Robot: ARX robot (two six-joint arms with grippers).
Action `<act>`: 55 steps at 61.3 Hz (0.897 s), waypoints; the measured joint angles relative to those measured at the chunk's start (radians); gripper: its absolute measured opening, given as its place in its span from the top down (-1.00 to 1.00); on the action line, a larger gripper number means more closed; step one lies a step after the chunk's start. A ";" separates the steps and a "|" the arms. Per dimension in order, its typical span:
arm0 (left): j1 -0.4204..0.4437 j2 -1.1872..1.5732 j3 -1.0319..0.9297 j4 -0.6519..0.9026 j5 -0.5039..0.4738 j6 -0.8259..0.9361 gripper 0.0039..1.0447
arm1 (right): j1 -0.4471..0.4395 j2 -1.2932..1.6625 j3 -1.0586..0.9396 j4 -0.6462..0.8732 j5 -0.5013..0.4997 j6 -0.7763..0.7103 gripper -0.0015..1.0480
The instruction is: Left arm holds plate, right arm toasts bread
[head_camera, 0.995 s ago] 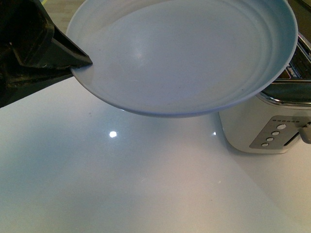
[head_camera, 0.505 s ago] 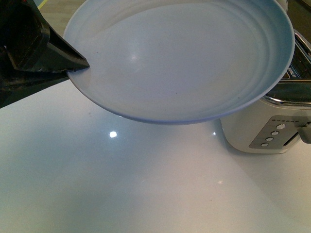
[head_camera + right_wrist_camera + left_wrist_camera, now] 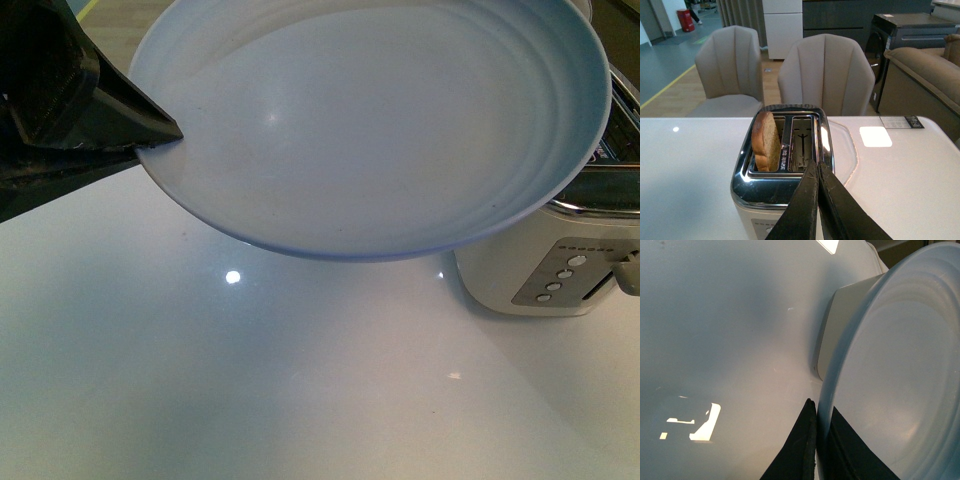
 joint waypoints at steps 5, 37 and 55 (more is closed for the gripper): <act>0.000 0.000 0.000 0.000 -0.002 0.000 0.95 | 0.000 -0.035 -0.009 -0.026 0.000 0.000 0.97; -0.004 -0.002 -0.001 -0.002 -0.003 0.001 0.95 | 0.000 -0.209 -0.036 -0.146 0.000 0.000 0.97; -0.006 -0.002 -0.005 -0.005 -0.006 0.010 0.95 | 0.000 -0.307 -0.036 -0.243 0.000 0.000 0.97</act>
